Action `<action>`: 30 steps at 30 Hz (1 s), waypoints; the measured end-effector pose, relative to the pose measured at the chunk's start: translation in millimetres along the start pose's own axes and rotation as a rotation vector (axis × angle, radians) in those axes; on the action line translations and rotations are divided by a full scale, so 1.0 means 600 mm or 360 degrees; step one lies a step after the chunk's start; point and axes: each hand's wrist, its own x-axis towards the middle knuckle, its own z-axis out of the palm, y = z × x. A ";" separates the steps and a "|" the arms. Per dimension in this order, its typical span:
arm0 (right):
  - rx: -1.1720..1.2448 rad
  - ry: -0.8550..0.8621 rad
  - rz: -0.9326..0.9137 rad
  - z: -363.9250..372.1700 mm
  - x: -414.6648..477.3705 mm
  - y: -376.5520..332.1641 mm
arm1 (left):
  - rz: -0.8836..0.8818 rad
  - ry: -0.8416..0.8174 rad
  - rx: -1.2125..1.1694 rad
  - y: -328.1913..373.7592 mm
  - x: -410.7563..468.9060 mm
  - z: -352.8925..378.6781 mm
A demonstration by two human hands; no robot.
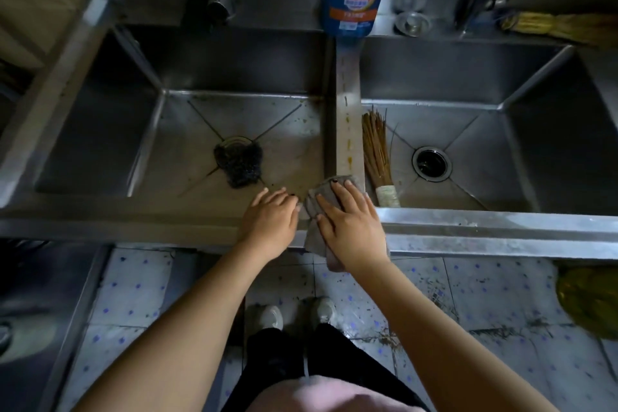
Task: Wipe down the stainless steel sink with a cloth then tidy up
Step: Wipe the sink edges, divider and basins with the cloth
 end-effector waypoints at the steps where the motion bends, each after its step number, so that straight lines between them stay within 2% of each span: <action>1: 0.0032 -0.0006 0.0006 -0.002 0.004 0.006 | -0.0004 0.0006 0.0000 0.001 0.001 0.000; 4: 0.0067 0.0046 0.0084 -0.001 0.007 0.016 | -0.0024 0.0041 -0.0010 0.003 0.001 0.000; 8: 0.0062 0.0257 0.0196 0.007 -0.026 0.011 | -0.0029 0.0050 -0.0008 0.005 -0.001 -0.001; 11: 0.0040 0.0271 0.0234 0.013 -0.053 -0.001 | -0.0029 0.0047 0.0007 0.005 0.000 0.001; 14: -0.0009 0.0179 0.0263 0.017 -0.045 -0.027 | -0.0031 0.0085 0.0017 0.003 -0.001 0.003; 21: 0.0025 -0.0094 0.0082 0.006 0.002 -0.020 | -0.0014 0.0143 0.0011 0.001 -0.001 0.005; 23: 0.0007 -0.0045 0.0064 0.005 0.001 -0.007 | -0.0009 0.0129 -0.0007 -0.003 -0.001 0.007; 26: -0.0011 0.0171 0.0181 0.009 -0.016 0.002 | -0.0010 0.0121 0.0009 -0.001 0.000 0.007; 30: 0.0028 0.0227 0.0348 0.016 -0.046 -0.015 | -0.0025 0.0105 0.0026 0.000 0.000 0.007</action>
